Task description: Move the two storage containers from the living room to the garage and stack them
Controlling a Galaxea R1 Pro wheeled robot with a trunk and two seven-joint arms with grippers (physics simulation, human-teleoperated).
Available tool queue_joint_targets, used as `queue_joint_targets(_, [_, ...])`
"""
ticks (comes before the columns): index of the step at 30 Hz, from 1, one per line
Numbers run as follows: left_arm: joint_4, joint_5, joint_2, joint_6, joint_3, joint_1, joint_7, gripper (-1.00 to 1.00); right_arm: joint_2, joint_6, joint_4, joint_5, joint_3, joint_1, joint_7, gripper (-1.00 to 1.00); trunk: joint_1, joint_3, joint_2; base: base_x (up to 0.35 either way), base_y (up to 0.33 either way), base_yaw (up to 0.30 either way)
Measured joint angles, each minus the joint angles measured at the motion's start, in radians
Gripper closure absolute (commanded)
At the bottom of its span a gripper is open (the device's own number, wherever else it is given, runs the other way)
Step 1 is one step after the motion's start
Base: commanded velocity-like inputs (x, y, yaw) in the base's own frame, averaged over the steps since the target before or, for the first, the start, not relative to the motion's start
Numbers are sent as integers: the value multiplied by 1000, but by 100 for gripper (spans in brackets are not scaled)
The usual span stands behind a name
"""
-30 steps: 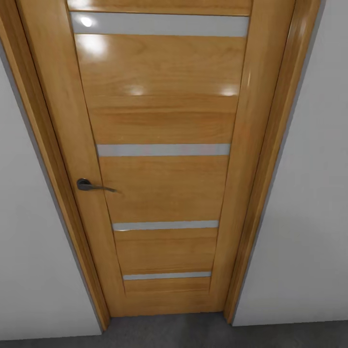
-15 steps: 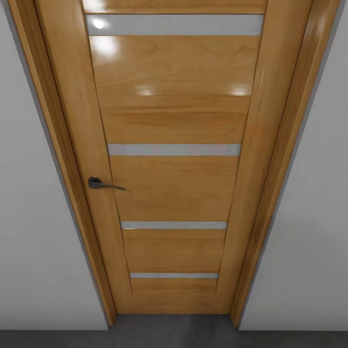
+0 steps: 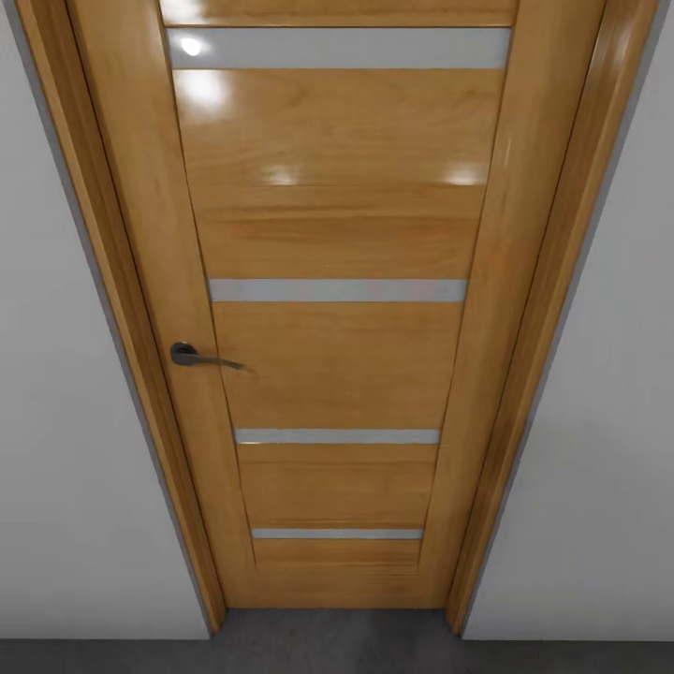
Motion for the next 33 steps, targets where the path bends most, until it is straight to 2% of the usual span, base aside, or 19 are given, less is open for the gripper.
queue_joint_targets(2, [0, 0, 0, 0, 1, 0, 0, -100, 0, -3, -13, 2, -2, 0, 0, -100, 0, 0, 0, 0, 0, 0])
queue_joint_targets(4, [0, 0, -2, 0, 1, 0, 0, -100, 3, 29, -218, 2, -1, -1, 2, -100, 0, 0, 0, 0, 0, 0])
queue_joint_targets(7, [0, -1, -4, 0, 1, 0, 0, -100, 9, 107, -354, 0, 0, -1, 6, -100, 0, 0, 0, 0, 0, 0])
queue_joint_targets(8, [0, -1, -4, 0, 1, 0, 0, -100, 34, 177, -463, 0, 1, -1, 8, -100, 0, 0, 0, 0, 0, 0])
queue_joint_targets(10, [0, -1, -3, 0, 1, 0, 0, -100, 46, 214, -543, 1, 1, -1, 8, -100, 0, 0, 0, 0, 0, 0])
queue_joint_targets(11, [0, -1, -3, 0, 1, 0, 0, -100, 56, 263, -631, 4, 1, -2, 9, -100, 0, 0, 0, 0, 0, 0])
queue_joint_targets(16, [-1, -1, -3, 0, 1, 0, 0, -100, 66, 369, -836, 24, 2, -5, 9, -100, 0, 0, 0, 0, 0, 0])
queue_joint_targets(17, [-1, -2, -3, 0, 1, 0, 0, -100, 67, 410, -895, 30, 1, -18, 10, -100, 0, 0, 0, 0, 0, 0])
queue_joint_targets(20, [-1, -2, -2, 0, 1, 0, 0, -100, 69, 463, -948, 32, 1, -60, 10, -100, 0, 0, 0, 0, 0, 0])
queue_joint_targets(25, [-1, -2, -2, 0, 0, 0, -1, -100, 80, 548, -965, 29, 0, -186, 10, -100, 0, 0, 0, 0, 0, 0])
queue_joint_targets(26, [-1, -2, -2, 0, -1, 0, -1, -100, 89, 571, -966, 28, 0, -223, 10, -100, 0, 0, 0, 0, 0, 0])
queue_joint_targets(28, [-1, -2, -2, 0, -1, 0, -1, -100, 103, 597, -967, 28, 0, -263, 10, -100, 0, 0, 0, 0, 0, 0])
queue_joint_targets(29, [-1, -2, -2, 0, -1, 0, -1, -100, 121, 623, -968, 27, 0, -296, 8, -100, 0, 0, 0, 0, 0, 0])
queue_joint_targets(30, [-1, -2, -2, 0, -2, 0, -1, -100, 160, 667, -968, 28, 0, -351, 2, -100, 0, 0, 0, 0, 0, 0])
queue_joint_targets(31, [-1, -2, -2, 0, -2, 0, -1, -100, 172, 676, -968, 31, 0, -368, 0, -100, 0, 0, 0, 0, 0, 0])
queue_joint_targets(33, [-1, -2, -2, 0, -2, 0, -1, -100, 176, 692, -968, 33, 1, -402, -3, -100, 0, 0, 0, 0, 0, 0])
